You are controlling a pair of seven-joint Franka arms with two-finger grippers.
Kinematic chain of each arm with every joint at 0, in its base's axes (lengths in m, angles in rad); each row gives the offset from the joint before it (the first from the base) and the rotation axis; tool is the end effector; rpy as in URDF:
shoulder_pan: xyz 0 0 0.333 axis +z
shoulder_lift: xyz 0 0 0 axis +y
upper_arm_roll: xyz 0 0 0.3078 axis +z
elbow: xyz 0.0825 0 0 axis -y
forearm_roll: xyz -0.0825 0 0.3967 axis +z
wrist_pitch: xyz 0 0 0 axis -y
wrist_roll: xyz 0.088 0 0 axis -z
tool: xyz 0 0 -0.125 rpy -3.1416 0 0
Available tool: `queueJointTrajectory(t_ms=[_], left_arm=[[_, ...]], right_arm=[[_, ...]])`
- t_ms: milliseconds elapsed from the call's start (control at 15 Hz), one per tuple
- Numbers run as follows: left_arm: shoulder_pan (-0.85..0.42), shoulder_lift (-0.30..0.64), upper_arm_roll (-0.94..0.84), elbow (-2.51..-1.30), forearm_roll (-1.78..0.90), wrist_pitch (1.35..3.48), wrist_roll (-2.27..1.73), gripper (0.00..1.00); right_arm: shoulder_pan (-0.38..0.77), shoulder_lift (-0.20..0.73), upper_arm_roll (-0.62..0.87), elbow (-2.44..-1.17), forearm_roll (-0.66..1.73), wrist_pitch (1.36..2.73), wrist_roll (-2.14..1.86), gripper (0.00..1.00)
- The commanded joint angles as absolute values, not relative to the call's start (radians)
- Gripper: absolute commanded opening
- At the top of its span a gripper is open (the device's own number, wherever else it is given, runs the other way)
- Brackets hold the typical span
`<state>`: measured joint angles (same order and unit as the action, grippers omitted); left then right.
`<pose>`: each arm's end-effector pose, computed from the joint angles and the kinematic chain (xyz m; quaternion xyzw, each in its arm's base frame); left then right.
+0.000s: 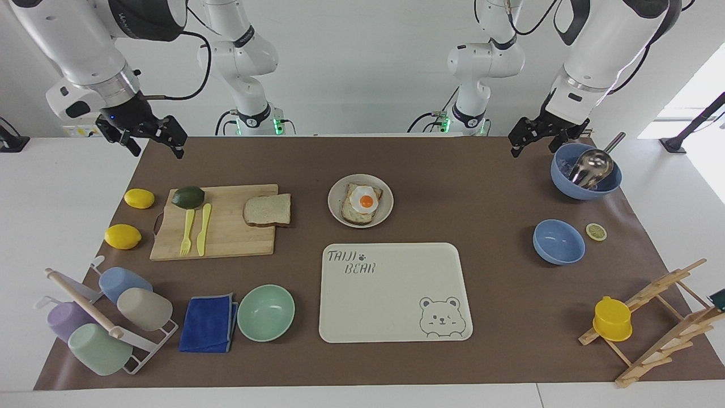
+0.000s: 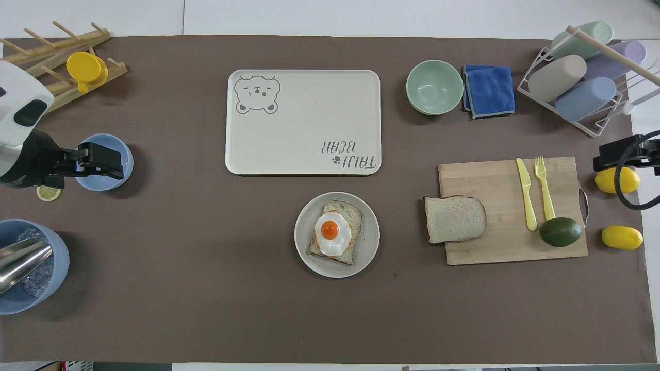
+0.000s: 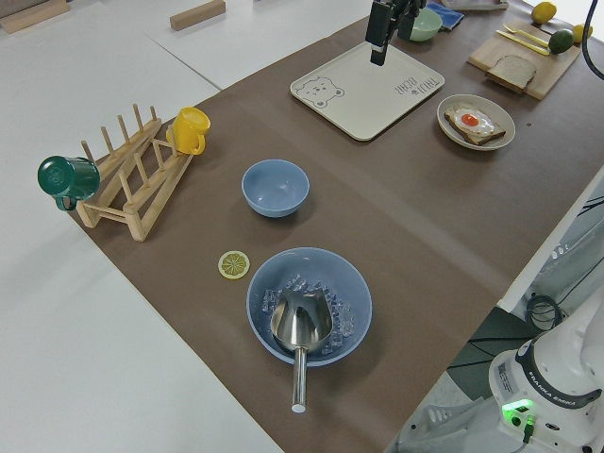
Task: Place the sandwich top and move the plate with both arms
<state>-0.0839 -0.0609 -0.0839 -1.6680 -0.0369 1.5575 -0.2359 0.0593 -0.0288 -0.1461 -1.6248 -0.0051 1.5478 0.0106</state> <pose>0.5362 -0.0968 0.5840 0.9990 0.0344 -0.0276 0.0106 0.5520 -0.0497 0.5863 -0.9985 0.0486 0.0243 0.0005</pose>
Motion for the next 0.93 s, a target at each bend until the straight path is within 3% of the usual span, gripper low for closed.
queueJointTrajectory(t_ms=[0,600,867], left_arm=[[-0.075,-0.087,-0.089,-1.697,-0.028,1.568,-0.232,1.00],[-0.075,-0.087,-0.089,-1.697,-0.028,1.569,-0.232,1.00],[-0.077,-0.087,-0.089,-1.697,-0.028,1.568,-0.232,1.00]], right_arm=[[0.057,-0.043,-0.141,-1.638,-0.015,1.557,0.015,1.00],[0.090,-0.061,-0.129,-1.666,-0.015,1.520,-0.038,1.00],[0.305,-0.077,-0.123,-1.813,-0.038,1.710,0.102,1.00]])
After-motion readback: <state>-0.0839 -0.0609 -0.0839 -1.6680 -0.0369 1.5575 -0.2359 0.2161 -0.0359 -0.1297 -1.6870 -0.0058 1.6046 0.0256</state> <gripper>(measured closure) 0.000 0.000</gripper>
